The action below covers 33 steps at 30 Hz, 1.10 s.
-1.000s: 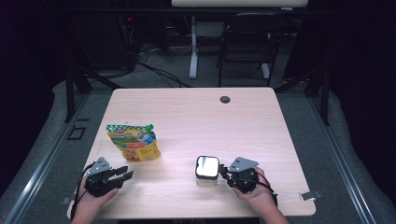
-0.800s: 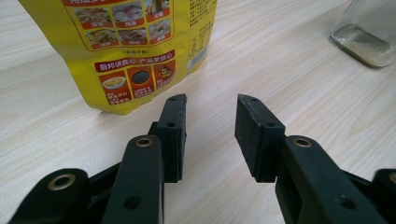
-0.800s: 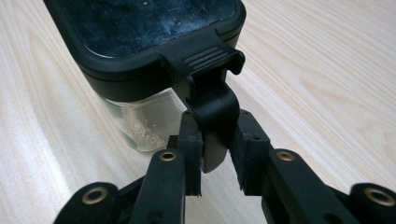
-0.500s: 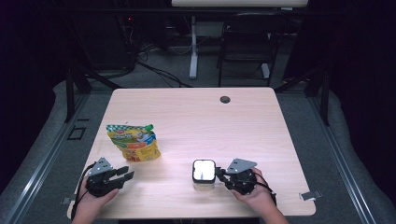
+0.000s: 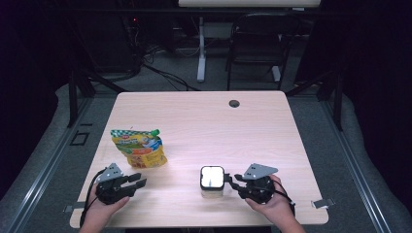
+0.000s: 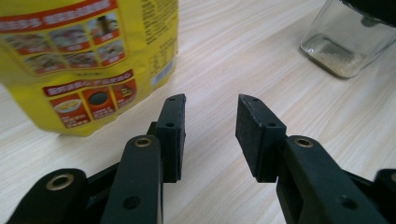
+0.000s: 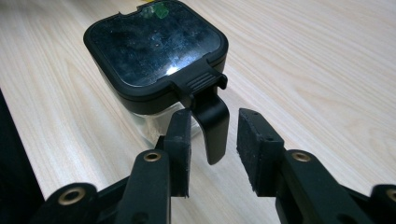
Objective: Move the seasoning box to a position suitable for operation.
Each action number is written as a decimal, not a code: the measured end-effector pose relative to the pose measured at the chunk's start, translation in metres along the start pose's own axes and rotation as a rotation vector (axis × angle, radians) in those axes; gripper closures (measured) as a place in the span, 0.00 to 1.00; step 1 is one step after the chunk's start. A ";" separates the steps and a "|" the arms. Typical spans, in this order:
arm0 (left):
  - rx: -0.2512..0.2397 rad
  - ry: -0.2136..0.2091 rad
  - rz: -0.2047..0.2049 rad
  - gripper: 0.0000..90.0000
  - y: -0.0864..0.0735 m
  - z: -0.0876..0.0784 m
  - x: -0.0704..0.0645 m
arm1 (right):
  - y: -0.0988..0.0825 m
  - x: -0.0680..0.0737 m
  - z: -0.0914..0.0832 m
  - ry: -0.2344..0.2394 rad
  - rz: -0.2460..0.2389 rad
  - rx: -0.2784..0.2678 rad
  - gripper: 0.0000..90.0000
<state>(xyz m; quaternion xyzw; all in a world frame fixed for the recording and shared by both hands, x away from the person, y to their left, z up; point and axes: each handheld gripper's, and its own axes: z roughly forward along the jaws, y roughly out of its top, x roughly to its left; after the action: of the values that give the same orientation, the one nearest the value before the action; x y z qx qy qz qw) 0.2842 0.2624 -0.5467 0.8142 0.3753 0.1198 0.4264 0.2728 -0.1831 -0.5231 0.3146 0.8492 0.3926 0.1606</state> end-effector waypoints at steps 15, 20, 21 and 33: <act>-0.004 -0.026 0.034 0.74 0.011 0.011 -0.014 | 0.025 0.008 -0.006 -0.132 0.231 0.016 0.93; -0.007 -0.035 0.022 0.74 0.008 0.009 -0.011 | 0.029 0.015 -0.003 -0.164 0.241 -0.010 0.94; -0.007 -0.035 0.022 0.74 0.008 0.009 -0.011 | 0.029 0.017 -0.002 -0.165 0.247 -0.023 0.94; 0.001 -0.009 0.016 0.75 0.002 0.004 -0.011 | 0.030 0.018 0.002 -0.143 0.297 -0.040 0.91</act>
<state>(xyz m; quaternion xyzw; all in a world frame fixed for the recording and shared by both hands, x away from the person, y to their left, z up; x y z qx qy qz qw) 0.2793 0.2519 -0.5463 0.8181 0.3667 0.1193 0.4265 0.2726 -0.1553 -0.5016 0.4605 0.7716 0.4057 0.1671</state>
